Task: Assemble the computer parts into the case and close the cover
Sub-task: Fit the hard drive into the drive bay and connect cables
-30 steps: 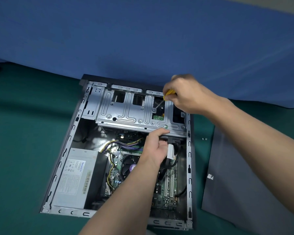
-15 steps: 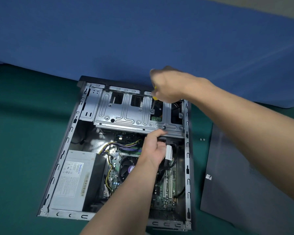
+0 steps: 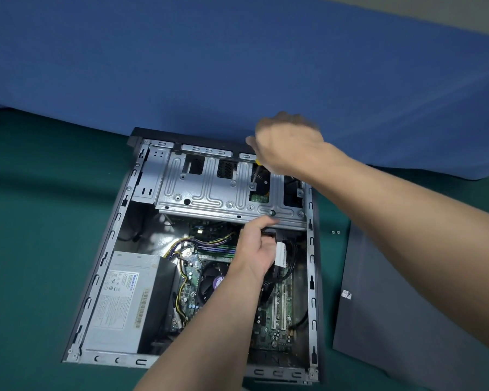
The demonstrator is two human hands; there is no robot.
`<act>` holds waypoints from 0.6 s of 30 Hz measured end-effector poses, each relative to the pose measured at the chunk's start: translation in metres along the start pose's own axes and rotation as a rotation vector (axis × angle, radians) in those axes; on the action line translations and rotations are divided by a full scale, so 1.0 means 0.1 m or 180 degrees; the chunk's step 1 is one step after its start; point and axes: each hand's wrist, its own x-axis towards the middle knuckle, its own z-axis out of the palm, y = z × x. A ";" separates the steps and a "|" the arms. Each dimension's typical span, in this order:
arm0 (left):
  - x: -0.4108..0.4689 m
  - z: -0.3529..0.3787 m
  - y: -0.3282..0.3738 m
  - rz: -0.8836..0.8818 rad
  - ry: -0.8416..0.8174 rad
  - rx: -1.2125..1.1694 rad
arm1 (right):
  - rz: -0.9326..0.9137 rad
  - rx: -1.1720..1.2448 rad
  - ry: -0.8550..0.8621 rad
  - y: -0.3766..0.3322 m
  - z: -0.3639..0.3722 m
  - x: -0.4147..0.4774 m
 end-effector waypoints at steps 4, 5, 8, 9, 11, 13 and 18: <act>0.02 0.01 -0.01 0.0046 -0.0035 -0.0054 | 0.0010 -0.0078 -0.0607 -0.01 -0.10 0.00; 0.02 0.01 -0.01 0.0045 -0.0023 -0.0059 | -0.0111 -0.0044 -0.0626 -0.01 -0.11 0.02; 0.03 0.00 -0.02 0.0049 -0.0040 -0.0063 | -0.0198 0.0047 -0.0330 -0.02 -0.10 -0.01; 0.03 0.00 -0.02 0.0052 -0.0031 -0.0052 | -0.0132 0.0056 -0.0220 -0.02 -0.08 -0.03; 0.02 0.00 -0.02 0.0051 0.0011 -0.0052 | -0.0017 0.0043 0.0015 -0.03 -0.04 -0.04; 0.02 0.00 -0.02 0.0050 0.0019 -0.0064 | 0.0098 -0.0077 -0.0078 -0.04 -0.03 -0.05; 0.03 0.00 -0.01 0.0002 0.0061 -0.0044 | -0.0123 0.0075 -0.0325 -0.03 -0.10 -0.03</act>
